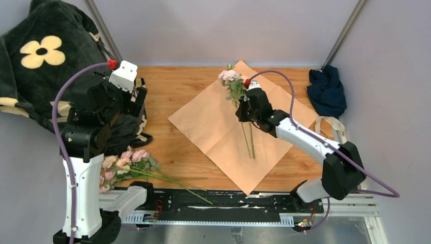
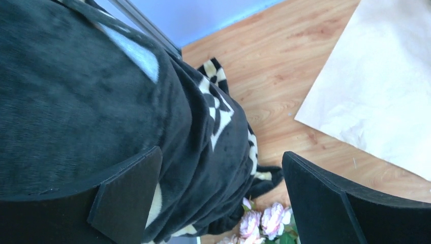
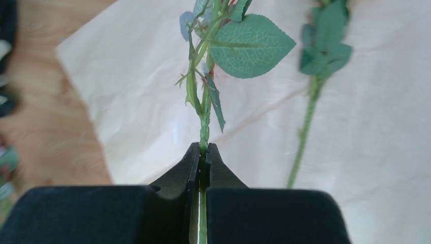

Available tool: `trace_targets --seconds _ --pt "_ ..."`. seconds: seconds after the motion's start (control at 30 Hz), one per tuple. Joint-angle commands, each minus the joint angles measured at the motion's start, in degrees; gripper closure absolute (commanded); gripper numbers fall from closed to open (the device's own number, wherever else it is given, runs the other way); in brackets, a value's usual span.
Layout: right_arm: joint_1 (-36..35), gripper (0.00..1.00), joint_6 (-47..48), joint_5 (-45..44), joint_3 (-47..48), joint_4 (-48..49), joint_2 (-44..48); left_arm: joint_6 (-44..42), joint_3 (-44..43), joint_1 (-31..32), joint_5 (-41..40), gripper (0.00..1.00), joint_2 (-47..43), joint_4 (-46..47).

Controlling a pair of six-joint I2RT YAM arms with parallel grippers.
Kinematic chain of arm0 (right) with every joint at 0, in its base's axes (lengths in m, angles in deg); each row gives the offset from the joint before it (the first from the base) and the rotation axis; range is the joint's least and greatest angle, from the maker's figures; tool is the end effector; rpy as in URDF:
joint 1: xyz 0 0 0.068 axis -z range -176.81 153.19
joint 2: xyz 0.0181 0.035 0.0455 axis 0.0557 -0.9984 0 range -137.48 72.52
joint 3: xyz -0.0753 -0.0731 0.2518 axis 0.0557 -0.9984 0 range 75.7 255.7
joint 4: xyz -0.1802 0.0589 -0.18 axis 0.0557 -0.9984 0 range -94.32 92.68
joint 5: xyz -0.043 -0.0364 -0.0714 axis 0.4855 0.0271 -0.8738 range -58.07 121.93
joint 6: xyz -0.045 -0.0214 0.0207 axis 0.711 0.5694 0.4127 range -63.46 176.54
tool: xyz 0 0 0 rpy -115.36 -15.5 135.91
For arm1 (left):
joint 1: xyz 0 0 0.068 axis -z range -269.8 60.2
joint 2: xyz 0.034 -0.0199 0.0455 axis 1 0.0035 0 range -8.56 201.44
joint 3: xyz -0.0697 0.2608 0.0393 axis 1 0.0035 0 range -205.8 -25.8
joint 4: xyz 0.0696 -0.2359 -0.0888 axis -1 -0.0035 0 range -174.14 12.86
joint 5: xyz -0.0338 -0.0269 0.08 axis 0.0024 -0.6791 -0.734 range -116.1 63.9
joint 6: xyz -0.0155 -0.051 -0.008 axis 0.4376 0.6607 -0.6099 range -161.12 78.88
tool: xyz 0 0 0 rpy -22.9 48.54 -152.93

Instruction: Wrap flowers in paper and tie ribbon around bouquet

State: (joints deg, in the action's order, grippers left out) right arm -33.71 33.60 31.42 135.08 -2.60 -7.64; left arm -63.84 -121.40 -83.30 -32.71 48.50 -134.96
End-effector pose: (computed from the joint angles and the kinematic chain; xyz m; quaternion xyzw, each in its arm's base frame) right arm 0.2591 0.1942 0.2946 -0.1008 0.8423 0.2608 0.4608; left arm 0.1336 -0.0111 0.4986 0.1731 0.7963 0.1280 0.5653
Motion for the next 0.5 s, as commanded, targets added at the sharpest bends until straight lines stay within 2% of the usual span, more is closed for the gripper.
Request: trace_targets --seconds 0.0,0.1,0.13,0.17,0.2,0.23,0.3,0.37,0.4,0.43,0.47 --pt "2.7 1.0 -1.0 -13.7 4.1 -3.1 -7.4 0.6 5.4 -0.3 -0.2 0.0 -0.5 -1.0" --pt "5.1 1.0 1.6 -12.6 6.5 -4.5 -14.0 0.0 8.2 -0.3 -1.0 0.0 -1.3 -1.0" --pt "5.8 0.97 2.7 -11.4 7.6 -5.5 -16.1 -0.2 9.2 -0.3 -1.2 0.0 -1.6 -1.0" --pt "6.7 0.72 3.5 -10.4 10.2 -8.5 -19.2 -0.3 10.4 -0.3 -1.5 0.0 -1.7 -0.9" --pt "7.2 0.38 4.0 -11.0 13.6 -13.3 -21.5 -0.5 11.5 -0.3 -1.8 0.0 -1.8 -1.0" --pt "7.3 0.22 4.0 -13.0 18.6 -20.6 -23.6 -0.6 12.4 -0.3 -2.2 0.0 -1.9 -1.1" --pt "5.3 0.2 6.2 -19.3 23.6 -26.1 -24.1 -0.6 14.1 -0.2 -2.8 0.0 -2.2 -1.1" --pt "-0.3 0.2 10.3 -26.5 22.2 -23.8 -21.5 -0.6 15.5 -0.3 -2.7 0.0 -2.5 -1.1" --pt "-5.5 0.2 13.0 -28.6 21.1 -21.1 -20.2 -0.5 16.0 -0.3 -2.5 0.0 -2.7 -1.0" --pt "-9.7 0.21 15.9 -28.6 20.2 -19.4 -19.5 -0.4 16.4 -0.3 -2.3 0.0 -2.7 -1.0" --pt "-13.6 0.23 18.8 -25.1 19.2 -17.7 -18.9 -0.2 16.9 -0.3 -2.2 0.0 -2.7 -1.0"
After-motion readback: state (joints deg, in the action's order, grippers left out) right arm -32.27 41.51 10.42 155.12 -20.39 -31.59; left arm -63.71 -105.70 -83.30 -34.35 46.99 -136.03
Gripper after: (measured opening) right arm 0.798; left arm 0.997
